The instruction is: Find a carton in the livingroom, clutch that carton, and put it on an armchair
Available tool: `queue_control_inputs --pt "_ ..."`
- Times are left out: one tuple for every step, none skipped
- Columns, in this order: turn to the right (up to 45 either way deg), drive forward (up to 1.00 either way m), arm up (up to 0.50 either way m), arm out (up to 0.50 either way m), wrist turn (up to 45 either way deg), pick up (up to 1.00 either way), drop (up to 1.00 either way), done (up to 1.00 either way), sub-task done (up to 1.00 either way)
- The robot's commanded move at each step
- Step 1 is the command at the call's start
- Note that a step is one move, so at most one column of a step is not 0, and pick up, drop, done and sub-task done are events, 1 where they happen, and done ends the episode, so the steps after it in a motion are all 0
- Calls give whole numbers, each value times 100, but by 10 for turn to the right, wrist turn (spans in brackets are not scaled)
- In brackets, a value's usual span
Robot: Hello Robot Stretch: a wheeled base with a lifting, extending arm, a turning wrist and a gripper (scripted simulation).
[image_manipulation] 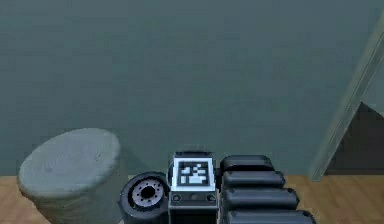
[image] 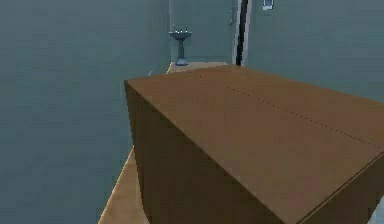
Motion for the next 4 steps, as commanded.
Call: queue_control_inputs --pt "0 75 0 0 0 0 0 0 0" --pt "0 100 0 0 0 0 0 0 0" --pt "0 50 0 0 0 0 0 0 0" --pt "120 0 0 0 0 0 0 0 0"
